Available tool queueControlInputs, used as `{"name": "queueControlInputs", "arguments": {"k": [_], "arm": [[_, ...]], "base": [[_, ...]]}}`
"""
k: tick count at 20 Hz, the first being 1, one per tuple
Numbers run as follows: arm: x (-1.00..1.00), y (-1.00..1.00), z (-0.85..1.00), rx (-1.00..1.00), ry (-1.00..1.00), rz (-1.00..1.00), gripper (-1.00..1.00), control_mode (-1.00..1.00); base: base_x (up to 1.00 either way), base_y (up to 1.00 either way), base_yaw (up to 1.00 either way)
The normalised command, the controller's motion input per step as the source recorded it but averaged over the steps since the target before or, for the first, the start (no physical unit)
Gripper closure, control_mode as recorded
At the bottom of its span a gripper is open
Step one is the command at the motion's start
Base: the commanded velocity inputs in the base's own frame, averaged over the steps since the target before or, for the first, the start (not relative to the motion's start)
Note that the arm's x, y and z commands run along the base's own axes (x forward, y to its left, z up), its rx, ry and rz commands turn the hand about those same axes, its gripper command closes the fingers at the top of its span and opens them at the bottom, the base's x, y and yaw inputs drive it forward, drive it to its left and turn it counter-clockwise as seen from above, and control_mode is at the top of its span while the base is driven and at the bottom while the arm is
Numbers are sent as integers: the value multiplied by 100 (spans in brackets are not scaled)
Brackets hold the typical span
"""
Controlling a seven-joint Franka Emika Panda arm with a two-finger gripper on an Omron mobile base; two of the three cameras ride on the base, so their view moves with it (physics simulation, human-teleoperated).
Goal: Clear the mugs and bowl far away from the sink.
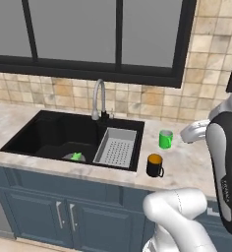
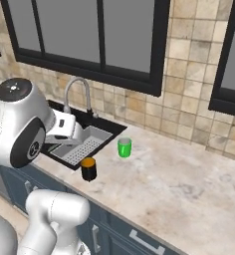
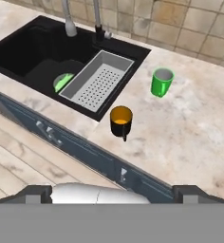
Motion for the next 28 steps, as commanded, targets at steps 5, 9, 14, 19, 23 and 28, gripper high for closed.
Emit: {"name": "queueControlInputs", "arguments": {"k": [5,9,14,19,23,28], "arm": [[3,-22,-8,0,19,9,-100,-100],[10,-3,-19,0,11,9,-100,-100],[30,0,-20,1,2,4,-100,-100],[39,1,-32,-2,2,0,-100,-100],[31,0,-28,-5,7,0,-100,-100],[23,0,-30,-2,11,0,-100,-100]], "base": [[0,0,0],[0,0,0],[0,0,0],[0,0,0],[0,0,0],[0,0,0]]}}
